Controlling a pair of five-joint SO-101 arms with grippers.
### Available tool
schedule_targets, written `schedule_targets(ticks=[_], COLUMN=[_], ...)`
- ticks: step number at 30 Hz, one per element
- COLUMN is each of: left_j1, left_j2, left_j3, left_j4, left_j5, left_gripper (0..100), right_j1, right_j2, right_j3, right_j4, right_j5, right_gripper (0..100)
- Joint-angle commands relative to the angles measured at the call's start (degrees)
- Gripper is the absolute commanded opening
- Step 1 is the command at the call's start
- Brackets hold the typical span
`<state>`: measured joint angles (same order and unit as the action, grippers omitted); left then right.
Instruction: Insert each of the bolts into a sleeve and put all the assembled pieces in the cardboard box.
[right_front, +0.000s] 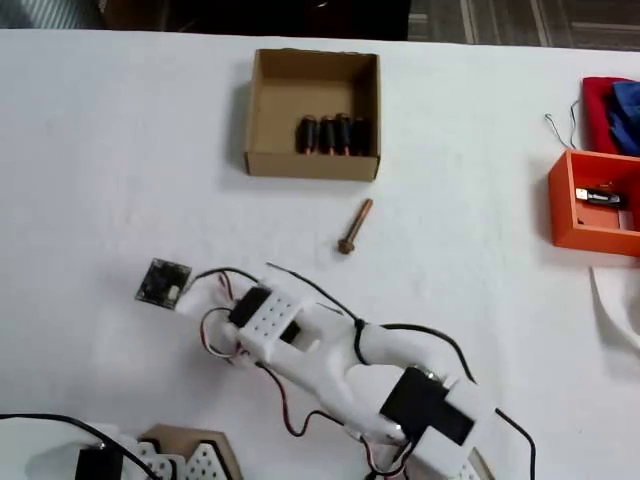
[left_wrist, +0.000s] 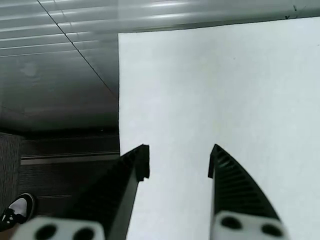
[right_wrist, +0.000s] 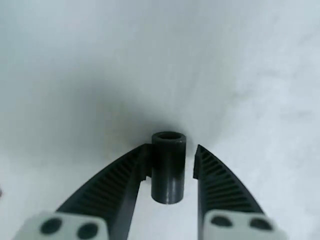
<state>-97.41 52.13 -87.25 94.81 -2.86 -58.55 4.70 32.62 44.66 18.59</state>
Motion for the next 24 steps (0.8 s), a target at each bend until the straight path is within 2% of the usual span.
schedule_targets(ticks=[1,10,17,24], left_j1=[0.09,0.0,0.0,0.0], left_j2=[-0.79,-1.05,-1.05,-1.05], left_j3=[-2.15,-2.15,-2.15,-2.15], left_j4=[-0.62,-0.62,-0.62,-0.7], left_j5=[0.35,0.35,0.35,0.35], left_gripper=[22,22,22,22], right_j1=[0.84,2.15,4.26,4.26], right_j2=[-0.22,0.66,13.32,19.82], right_j3=[-2.2,-2.37,-17.23,-25.49], right_j4=[-1.36,-0.22,14.29,19.65], right_j5=[0.35,0.09,0.35,0.44], right_gripper=[13.9,13.9,14.1,14.1])
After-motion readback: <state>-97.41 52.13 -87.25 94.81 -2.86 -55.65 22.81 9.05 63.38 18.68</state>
